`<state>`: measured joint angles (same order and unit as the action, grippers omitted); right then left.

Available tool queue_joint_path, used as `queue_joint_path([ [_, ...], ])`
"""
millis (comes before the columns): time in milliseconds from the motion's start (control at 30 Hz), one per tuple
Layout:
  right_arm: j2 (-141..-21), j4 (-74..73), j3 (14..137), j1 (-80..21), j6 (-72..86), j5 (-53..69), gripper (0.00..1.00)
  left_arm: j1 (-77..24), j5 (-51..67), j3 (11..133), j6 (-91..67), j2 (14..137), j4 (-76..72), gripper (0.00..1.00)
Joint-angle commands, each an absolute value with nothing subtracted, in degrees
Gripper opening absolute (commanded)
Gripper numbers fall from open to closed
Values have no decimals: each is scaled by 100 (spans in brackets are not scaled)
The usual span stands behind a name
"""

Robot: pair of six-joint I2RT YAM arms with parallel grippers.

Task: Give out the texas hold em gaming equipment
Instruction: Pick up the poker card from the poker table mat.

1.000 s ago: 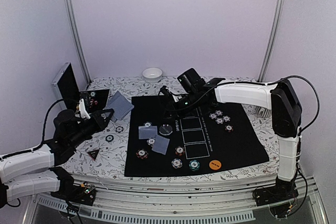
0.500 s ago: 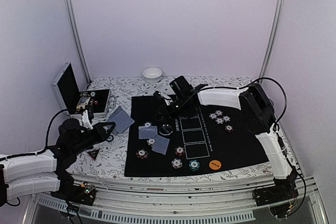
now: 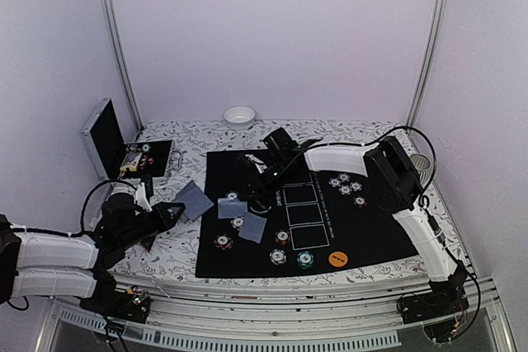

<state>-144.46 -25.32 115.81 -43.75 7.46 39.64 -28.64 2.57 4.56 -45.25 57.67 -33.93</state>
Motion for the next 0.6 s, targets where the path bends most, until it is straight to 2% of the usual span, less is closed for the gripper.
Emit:
queue_joint_path([
  [0,-14586,-2562,11670,-4384,699,4379,37,-2795,328,343,-4542,6122,-4251,0],
  [167,-14663,-2558,11747,-4377,763,4551,35,-2795,375,342,-4563,6393,-4500,0],
  [333,-14780,-2552,11804,-4377,830,4608,21,-2795,378,342,-4523,6372,-4523,0],
  [433,-14752,-2556,11804,-4378,856,4672,7,-2795,310,341,-4490,6221,-4408,0],
  [567,-14610,-2532,11819,-4384,831,4800,2,-2786,184,343,-4393,5932,-4145,0],
])
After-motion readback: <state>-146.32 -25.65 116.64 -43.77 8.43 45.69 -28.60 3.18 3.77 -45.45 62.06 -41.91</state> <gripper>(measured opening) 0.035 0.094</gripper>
